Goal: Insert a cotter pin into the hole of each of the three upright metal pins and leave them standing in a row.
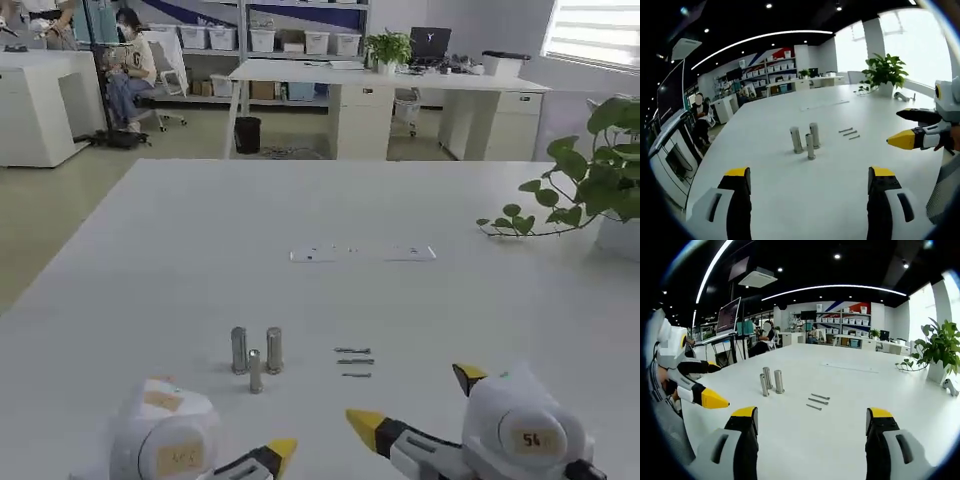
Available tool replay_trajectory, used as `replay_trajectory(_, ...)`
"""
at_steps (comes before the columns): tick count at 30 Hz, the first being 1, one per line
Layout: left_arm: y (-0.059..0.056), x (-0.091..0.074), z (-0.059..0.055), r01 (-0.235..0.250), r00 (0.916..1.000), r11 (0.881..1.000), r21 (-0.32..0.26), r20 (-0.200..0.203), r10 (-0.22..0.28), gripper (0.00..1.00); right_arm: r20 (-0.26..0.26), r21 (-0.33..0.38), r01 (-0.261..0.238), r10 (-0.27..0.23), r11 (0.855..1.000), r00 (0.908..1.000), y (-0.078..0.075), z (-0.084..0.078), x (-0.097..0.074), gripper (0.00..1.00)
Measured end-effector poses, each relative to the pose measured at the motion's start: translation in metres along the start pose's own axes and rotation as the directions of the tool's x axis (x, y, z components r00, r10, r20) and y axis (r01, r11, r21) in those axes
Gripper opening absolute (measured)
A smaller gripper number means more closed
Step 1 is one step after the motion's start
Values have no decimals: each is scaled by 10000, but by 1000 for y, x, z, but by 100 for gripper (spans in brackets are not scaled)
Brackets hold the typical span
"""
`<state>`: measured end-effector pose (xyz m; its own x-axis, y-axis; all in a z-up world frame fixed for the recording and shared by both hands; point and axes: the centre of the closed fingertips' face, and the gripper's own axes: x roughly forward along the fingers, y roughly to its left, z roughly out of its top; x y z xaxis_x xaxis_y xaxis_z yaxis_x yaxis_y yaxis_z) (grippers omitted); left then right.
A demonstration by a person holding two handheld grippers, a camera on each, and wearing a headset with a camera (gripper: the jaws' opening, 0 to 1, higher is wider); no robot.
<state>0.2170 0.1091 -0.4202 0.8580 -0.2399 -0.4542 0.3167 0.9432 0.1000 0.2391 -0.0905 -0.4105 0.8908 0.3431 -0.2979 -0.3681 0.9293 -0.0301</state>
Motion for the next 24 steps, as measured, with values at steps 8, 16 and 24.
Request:
replay_trajectory(8,0,0,0,-17,10000,10000,70,-22,17,90,-138,18,252,-252,9997,9996,-6,-2,-1,79)
replay_trajectory(16,0,0,1,-15,10000,10000,50,38,14,90,-45,38,113,-113,9999,9999,-2,0,-1,79)
replay_trajectory(24,0,-1,0,-11,10000,9999,101,17,11,91,136,88,146,-148,9999,9998,-3,4,-1,84)
